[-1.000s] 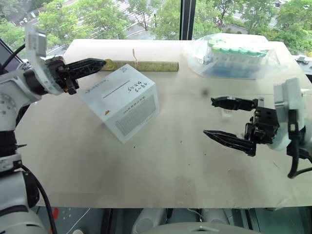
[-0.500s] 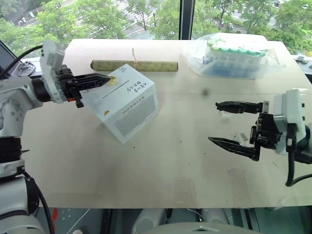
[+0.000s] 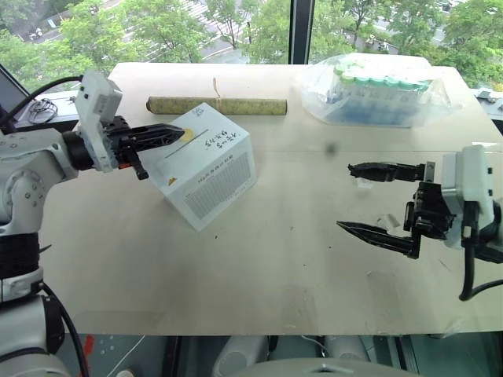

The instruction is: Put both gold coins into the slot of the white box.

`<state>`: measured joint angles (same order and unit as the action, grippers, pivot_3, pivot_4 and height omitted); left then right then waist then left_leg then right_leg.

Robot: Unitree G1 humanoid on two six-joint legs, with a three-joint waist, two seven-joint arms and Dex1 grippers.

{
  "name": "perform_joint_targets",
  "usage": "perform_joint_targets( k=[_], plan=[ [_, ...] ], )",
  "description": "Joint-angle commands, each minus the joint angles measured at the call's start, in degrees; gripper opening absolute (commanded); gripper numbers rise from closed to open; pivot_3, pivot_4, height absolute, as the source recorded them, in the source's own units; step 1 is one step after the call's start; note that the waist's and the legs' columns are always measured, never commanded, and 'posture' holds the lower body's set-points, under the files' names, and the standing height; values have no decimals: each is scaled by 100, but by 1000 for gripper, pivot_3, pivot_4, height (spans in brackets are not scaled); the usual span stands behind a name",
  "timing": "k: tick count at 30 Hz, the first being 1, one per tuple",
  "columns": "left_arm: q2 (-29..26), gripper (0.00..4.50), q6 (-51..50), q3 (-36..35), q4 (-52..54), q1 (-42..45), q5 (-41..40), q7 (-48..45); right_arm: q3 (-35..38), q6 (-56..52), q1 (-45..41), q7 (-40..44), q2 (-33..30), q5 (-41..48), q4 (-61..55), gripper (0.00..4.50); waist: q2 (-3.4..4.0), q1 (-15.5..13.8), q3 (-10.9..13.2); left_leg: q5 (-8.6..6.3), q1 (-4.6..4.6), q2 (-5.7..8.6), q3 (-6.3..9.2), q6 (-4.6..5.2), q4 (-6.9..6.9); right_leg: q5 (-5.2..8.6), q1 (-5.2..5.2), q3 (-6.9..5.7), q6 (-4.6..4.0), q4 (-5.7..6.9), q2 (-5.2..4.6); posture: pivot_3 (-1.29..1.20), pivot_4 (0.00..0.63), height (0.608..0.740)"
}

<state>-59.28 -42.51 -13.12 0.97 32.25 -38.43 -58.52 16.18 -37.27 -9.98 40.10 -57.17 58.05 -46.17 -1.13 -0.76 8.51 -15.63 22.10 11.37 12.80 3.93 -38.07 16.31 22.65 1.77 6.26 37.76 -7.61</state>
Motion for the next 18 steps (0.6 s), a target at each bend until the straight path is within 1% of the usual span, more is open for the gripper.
perform_joint_targets(
  k=[1,6,12,18],
  plan=[
    [-5,0,-34,-263,231,-36,-52,80,138,119,-83,66,9,-23,-42,4375,0,0,0,0,0,0,0,0,0,0,0,0,0,0,0,0,150,740],
    [63,0,-101,-269,360,-99,-56,188,197,170,-196,10,76,-34,-39,4375,0,2,0,0,-1,0,0,0,0,0,0,0,0,2,0,0,150,740],
    [98,0,-159,-323,377,-141,-23,361,329,167,-548,-329,327,397,-16,4375,0,7,0,0,-1,-1,-1,0,-1,0,-1,1,0,3,0,0,150,740],
    [107,0,-211,-368,422,-157,-58,428,322,160,-600,-391,313,451,-17,4375,0,1,0,0,-1,0,-1,0,-1,0,-1,0,0,3,0,0,150,740]
  ],
)
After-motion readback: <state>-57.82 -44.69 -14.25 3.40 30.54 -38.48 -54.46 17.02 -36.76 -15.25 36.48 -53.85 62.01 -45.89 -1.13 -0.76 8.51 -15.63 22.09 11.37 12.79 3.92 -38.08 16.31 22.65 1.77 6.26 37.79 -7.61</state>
